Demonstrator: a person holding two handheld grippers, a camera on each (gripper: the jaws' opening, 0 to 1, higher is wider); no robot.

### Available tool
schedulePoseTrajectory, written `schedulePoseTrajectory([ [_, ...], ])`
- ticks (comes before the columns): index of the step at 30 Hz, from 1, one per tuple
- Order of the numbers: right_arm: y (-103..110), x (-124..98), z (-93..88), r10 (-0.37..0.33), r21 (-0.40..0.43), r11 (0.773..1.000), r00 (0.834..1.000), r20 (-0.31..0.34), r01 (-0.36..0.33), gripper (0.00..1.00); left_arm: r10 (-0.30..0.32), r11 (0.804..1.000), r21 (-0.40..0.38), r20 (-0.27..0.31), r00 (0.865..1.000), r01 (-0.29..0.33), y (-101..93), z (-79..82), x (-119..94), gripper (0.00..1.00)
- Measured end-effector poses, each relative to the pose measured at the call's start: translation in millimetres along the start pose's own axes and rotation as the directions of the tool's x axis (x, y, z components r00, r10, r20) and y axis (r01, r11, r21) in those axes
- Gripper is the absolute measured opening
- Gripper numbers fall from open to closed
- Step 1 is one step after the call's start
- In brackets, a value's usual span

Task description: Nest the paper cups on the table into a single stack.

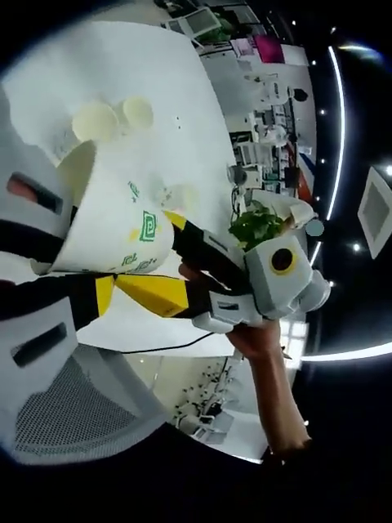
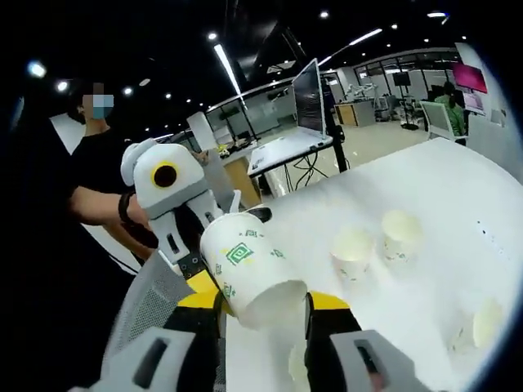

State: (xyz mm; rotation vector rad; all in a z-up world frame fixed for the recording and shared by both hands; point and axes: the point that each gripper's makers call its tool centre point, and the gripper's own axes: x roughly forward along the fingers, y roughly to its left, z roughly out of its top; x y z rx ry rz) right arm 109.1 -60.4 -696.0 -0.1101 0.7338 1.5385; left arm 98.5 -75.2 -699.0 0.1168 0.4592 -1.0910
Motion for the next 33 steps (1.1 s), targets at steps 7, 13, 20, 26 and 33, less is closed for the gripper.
schedulePoseTrajectory([
  [7,1.2,-2.0,0.1,-0.006,0.027,1.0,1.0,0.025,0.006,0.39,-0.005,1.0,0.0,-0.009,1.0,0.005,-0.1,-0.8,0.5,0.0],
  [13,-2.1,-6.0,-1.1,-0.025,0.041,0.999,0.999,0.042,0.024,0.38,0.0,1.0,-0.003,-0.028,1.0,0.0,0.5,-4.5,-1.6,0.0],
  [20,-4.6,-12.8,-4.9,-0.064,0.027,0.998,0.997,0.051,0.063,0.41,0.016,1.0,-0.021,-0.032,0.999,-0.017,5.5,-2.8,-3.7,0.0],
  [26,-5.8,-19.4,-9.9,-0.097,0.02,0.995,0.993,0.067,0.096,0.45,0.02,0.999,-0.027,-0.035,0.999,-0.021,9.7,-1.6,-2.6,0.0],
  [33,-12.4,-27.7,-20.7,-0.172,0.012,0.985,0.983,0.059,0.171,0.54,0.014,1.0,-0.025,-0.044,0.999,-0.015,9.8,1.7,2.3,0.0],
])
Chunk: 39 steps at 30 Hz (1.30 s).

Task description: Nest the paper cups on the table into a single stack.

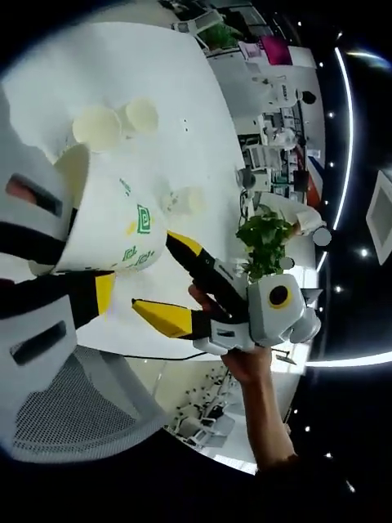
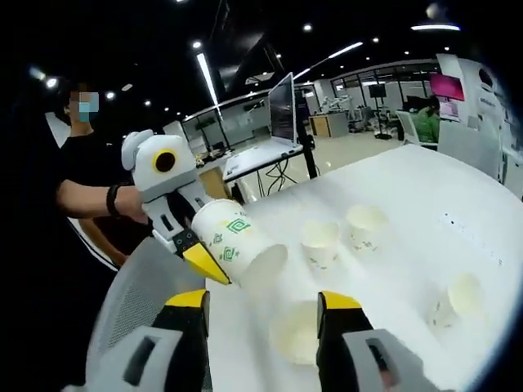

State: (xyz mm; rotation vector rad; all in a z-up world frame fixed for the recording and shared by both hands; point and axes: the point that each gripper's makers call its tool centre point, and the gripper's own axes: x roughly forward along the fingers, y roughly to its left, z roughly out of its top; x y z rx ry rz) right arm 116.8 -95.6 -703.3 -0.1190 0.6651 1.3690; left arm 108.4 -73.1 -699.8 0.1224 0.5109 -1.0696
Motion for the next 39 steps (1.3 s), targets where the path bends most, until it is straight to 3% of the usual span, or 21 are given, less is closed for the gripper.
schedulePoseTrajectory([
  [10,-10.5,-15.5,-16.6,-0.114,0.0,0.994,0.993,-0.011,0.114,0.65,-0.006,1.0,0.008,-0.037,0.999,0.006,7.0,-2.0,9.2,0.0],
  [12,-13.6,-20.9,-20.0,-0.166,-0.042,0.985,0.986,-0.031,0.165,0.65,-0.011,1.0,0.012,-0.047,0.999,0.011,5.7,-2.6,12.0,0.0],
  [30,-8.0,-44.9,-40.7,-0.273,0.038,0.961,0.962,0.01,0.273,0.67,-0.041,0.998,0.037,-0.15,0.988,0.048,0.6,-8.1,40.4,0.0],
  [39,1.2,-49.7,-51.6,-0.305,0.08,0.95,0.952,0.016,0.303,0.69,-0.041,0.997,0.056,-0.221,0.974,0.055,-1.0,-20.4,52.8,0.0],
])
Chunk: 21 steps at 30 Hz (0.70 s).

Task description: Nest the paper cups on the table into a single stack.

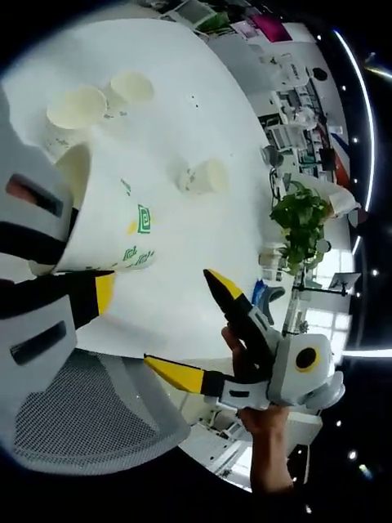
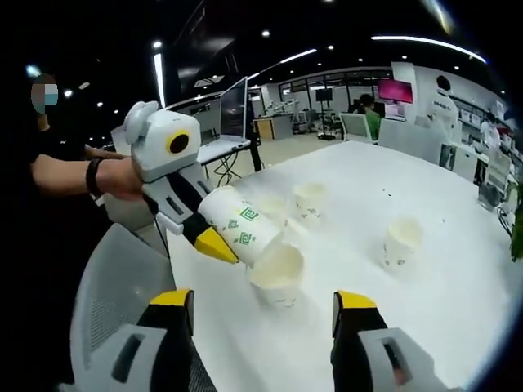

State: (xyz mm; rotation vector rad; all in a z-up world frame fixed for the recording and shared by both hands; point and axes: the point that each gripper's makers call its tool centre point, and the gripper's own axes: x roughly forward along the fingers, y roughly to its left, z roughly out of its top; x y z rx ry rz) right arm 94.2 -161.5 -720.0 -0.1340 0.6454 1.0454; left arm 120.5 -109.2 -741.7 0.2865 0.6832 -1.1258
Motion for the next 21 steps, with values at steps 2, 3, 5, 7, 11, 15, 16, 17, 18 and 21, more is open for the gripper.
schedulePoseTrajectory([
  [2,2.2,-0.7,-1.4,-0.001,0.005,1.0,1.0,-0.001,0.001,0.69,-0.003,1.0,-0.001,-0.009,1.0,0.003,-0.6,0.2,1.8,0.0],
  [3,2.4,-1.2,-2.5,-0.002,0.009,1.0,1.0,0.0,0.002,0.69,-0.004,1.0,0.002,-0.017,1.0,0.004,-2.0,0.3,2.9,0.0],
  [5,4.0,-2.5,-2.0,-0.003,0.02,1.0,1.0,0.012,0.003,0.68,-0.007,1.0,0.006,-0.025,1.0,0.007,-4.7,1.3,4.8,0.0],
  [7,4.0,-3.2,-2.5,-0.002,0.036,0.999,1.0,0.022,0.001,0.68,-0.01,1.0,0.005,-0.03,1.0,0.01,-6.0,2.3,6.0,0.0],
  [11,0.6,-4.9,-6.3,-0.008,0.045,0.999,1.0,0.023,0.007,0.68,-0.014,1.0,-0.015,-0.042,0.999,0.014,-3.5,2.2,9.7,0.0],
  [15,-2.8,-7.4,-6.0,-0.014,0.065,0.998,0.999,0.038,0.012,0.68,-0.015,1.0,-0.01,-0.053,0.998,0.014,-4.3,2.1,12.2,0.0],
  [16,-3.7,-7.8,-5.6,-0.017,0.073,0.997,0.999,0.043,0.014,0.68,-0.014,1.0,-0.01,-0.055,0.998,0.014,-5.2,1.4,12.0,0.0],
  [17,-4.1,-8.2,-5.3,-0.019,0.079,0.997,0.999,0.046,0.015,0.68,-0.012,1.0,-0.01,-0.058,0.998,0.012,-5.3,1.2,12.1,0.0],
  [18,-4.6,-8.6,-5.2,-0.019,0.084,0.996,0.999,0.051,0.015,0.68,-0.008,1.0,-0.006,-0.062,0.998,0.008,-4.7,1.1,12.3,0.0],
  [21,-5.1,-9.0,-6.6,-0.02,0.089,0.996,0.998,0.051,0.016,0.68,-0.004,1.0,0.011,-0.07,0.998,0.005,-5.0,2.1,12.1,0.0],
])
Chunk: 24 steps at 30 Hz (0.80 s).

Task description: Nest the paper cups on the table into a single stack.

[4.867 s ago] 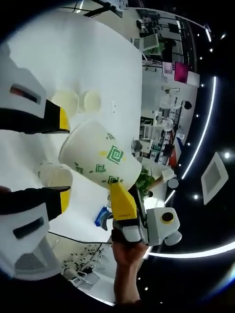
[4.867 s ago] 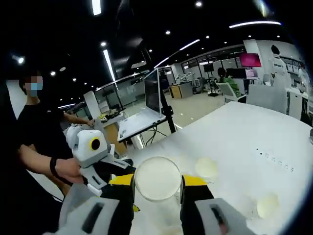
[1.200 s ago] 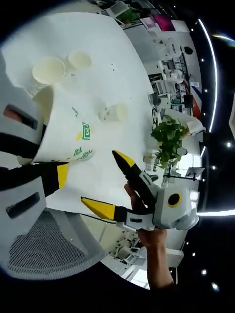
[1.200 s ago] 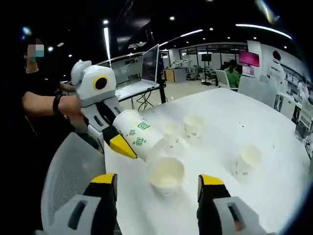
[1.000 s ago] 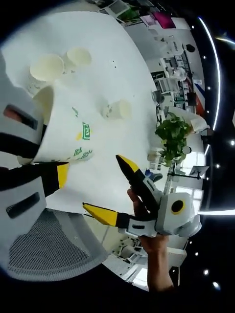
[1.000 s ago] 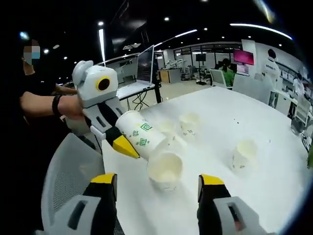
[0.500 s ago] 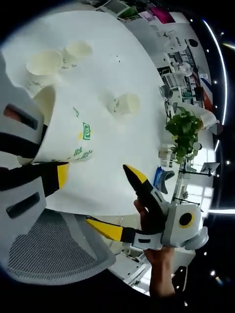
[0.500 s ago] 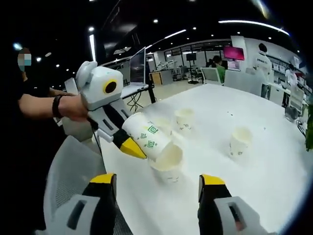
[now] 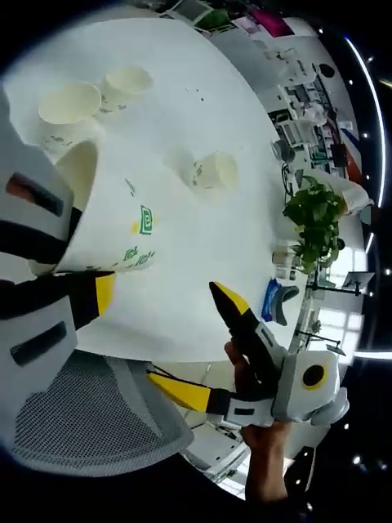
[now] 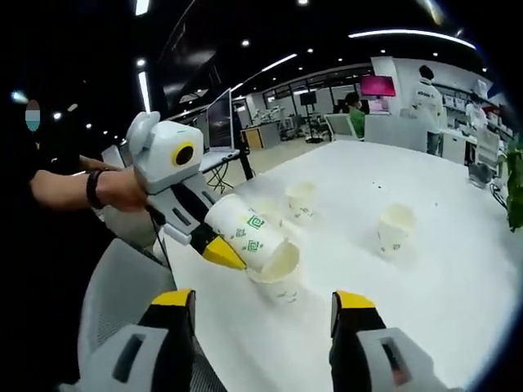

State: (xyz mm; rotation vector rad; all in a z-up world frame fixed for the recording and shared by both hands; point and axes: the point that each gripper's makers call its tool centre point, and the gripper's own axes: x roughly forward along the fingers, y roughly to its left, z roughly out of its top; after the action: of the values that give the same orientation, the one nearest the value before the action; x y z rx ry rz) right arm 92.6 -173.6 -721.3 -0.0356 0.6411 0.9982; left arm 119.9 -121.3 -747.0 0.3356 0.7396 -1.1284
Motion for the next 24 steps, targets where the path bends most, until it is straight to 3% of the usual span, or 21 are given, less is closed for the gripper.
schedulePoseTrajectory([
  [24,-6.0,-0.9,-4.6,0.001,0.014,1.0,1.0,0.001,-0.001,0.67,0.014,1.0,0.028,-0.003,1.0,-0.014,0.6,7.2,-0.7,0.0],
])
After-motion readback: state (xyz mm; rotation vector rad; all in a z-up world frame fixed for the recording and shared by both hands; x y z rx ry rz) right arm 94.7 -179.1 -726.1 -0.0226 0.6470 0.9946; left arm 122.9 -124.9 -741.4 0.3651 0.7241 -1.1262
